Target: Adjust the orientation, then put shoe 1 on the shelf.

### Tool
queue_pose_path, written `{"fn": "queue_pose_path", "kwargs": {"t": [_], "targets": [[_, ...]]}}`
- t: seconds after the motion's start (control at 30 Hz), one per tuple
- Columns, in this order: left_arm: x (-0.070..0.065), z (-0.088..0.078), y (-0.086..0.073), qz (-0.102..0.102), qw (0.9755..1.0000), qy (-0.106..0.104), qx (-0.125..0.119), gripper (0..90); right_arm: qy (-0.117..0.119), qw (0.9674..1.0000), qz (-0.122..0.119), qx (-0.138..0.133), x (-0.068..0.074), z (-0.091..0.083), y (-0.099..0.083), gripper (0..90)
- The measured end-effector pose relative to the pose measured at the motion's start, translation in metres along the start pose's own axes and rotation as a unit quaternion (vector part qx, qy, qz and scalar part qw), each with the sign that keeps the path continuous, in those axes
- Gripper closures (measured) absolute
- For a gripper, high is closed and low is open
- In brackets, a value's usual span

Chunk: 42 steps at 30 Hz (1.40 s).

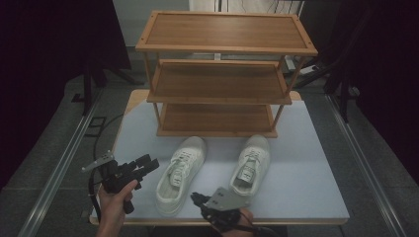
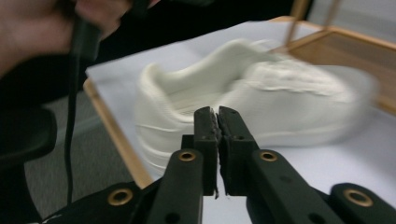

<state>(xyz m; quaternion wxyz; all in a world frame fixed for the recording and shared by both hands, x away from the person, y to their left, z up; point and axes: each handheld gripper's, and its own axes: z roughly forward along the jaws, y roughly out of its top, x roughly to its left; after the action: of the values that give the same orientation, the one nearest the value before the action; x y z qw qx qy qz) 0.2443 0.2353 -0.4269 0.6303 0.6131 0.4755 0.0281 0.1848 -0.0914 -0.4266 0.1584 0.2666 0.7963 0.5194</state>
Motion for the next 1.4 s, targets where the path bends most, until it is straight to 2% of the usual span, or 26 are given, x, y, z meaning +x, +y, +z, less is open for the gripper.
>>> {"fn": "queue_pose_path", "kwargs": {"t": [0.03,0.07,0.1,0.13,0.17,0.2,0.23,0.3,0.37,0.47,0.6,0.7,0.77,0.8,0.87,1.0,1.1,1.13,1.2,1.23,1.27,1.33,1.4], "targets": [[-0.001,0.001,0.000,0.001,1.0000,-0.002,0.001,39.2,-0.004,0.9999,0.009,-0.006,-0.006,-0.009,-0.001,81.0],[-0.001,0.001,0.000,0.001,1.0000,-0.002,0.001,39.0,-0.004,0.9999,0.009,-0.006,-0.006,-0.009,-0.001,81.0],[-0.002,0.003,-0.001,0.001,1.0000,-0.005,0.004,38.7,-0.015,0.9994,0.023,-0.022,-0.017,-0.023,-0.005,77.2],[-0.003,0.004,-0.001,0.001,1.0000,-0.006,0.004,38.5,-0.019,0.9991,0.027,-0.025,-0.022,-0.029,-0.007,74.7],[-0.003,0.004,-0.001,0.001,1.0000,-0.006,0.004,38.4,-0.019,0.9991,0.027,-0.025,-0.022,-0.029,-0.007,74.7],[-0.004,0.005,-0.002,0.004,1.0000,-0.006,0.007,38.3,-0.037,0.9983,0.030,-0.034,-0.030,-0.040,-0.010,71.0],[-0.004,0.005,-0.002,0.004,1.0000,-0.006,0.007,38.1,-0.037,0.9983,0.030,-0.034,-0.030,-0.040,-0.010,71.0],[-0.003,0.006,-0.003,0.005,1.0000,-0.003,0.007,37.9,-0.047,0.9971,0.042,-0.044,-0.040,-0.051,-0.012,65.6],[-0.003,0.008,-0.004,0.005,0.9999,-0.002,0.010,37.8,-0.056,0.9963,0.045,-0.047,-0.045,-0.054,-0.013,62.4],[-0.002,0.009,-0.005,0.008,0.9999,-0.001,0.013,39.0,-0.056,0.9956,0.056,-0.050,-0.051,-0.056,-0.014,59.2],[-0.005,0.007,-0.005,0.014,0.9999,-0.001,0.010,39.4,-0.058,0.9949,0.059,-0.058,-0.053,-0.059,-0.014,57.9],[-0.007,0.009,-0.006,0.017,0.9998,0.003,0.010,39.2,-0.058,0.9952,0.058,-0.054,-0.053,-0.058,-0.015,56.6],[-0.008,0.017,-0.011,0.020,0.9996,0.009,0.016,39.5,-0.059,0.9954,0.057,-0.050,-0.051,-0.057,-0.016,56.4],[-0.008,0.017,-0.011,0.020,0.9996,0.009,0.016,39.7,-0.064,0.9953,0.053,-0.051,-0.051,-0.057,-0.016,56.4],[-0.008,0.027,-0.018,0.024,0.9991,0.018,0.028,39.8,-0.073,0.9949,0.046,-0.052,-0.050,-0.057,-0.017,56.4],[-0.009,0.035,-0.023,0.032,0.9985,0.026,0.035,39.8,-0.075,0.9945,0.052,-0.050,-0.052,-0.056,-0.018,56.2],[-0.011,0.043,-0.026,0.048,0.9964,0.052,0.047,39.9,-0.076,0.9943,0.058,-0.047,-0.054,-0.054,-0.020,55.9],[-0.011,0.043,-0.026,0.048,0.9964,0.052,0.047,40.1,-0.076,0.9943,0.058,-0.047,-0.054,-0.054,-0.020,55.9],[-0.010,0.048,-0.029,0.060,0.9943,0.068,0.057,40.3,-0.076,0.9945,0.060,-0.040,-0.053,-0.052,-0.021,55.7],[-0.010,0.048,-0.029,0.060,0.9943,0.068,0.057,40.4,-0.076,0.9945,0.060,-0.040,-0.053,-0.052,-0.021,55.7],[-0.009,0.051,-0.030,0.069,0.9923,0.082,0.061,40.6,-0.074,0.9948,0.058,-0.038,-0.052,-0.051,-0.022,55.7],[-0.008,0.053,-0.031,0.072,0.9915,0.088,0.062,40.8,-0.074,0.9947,0.059,-0.039,-0.051,-0.051,-0.022,55.7],[-0.007,0.056,-0.031,0.083,0.9891,0.101,0.068,41.1,-0.075,0.9947,0.059,-0.039,-0.051,-0.050,-0.022,55.7]]}}
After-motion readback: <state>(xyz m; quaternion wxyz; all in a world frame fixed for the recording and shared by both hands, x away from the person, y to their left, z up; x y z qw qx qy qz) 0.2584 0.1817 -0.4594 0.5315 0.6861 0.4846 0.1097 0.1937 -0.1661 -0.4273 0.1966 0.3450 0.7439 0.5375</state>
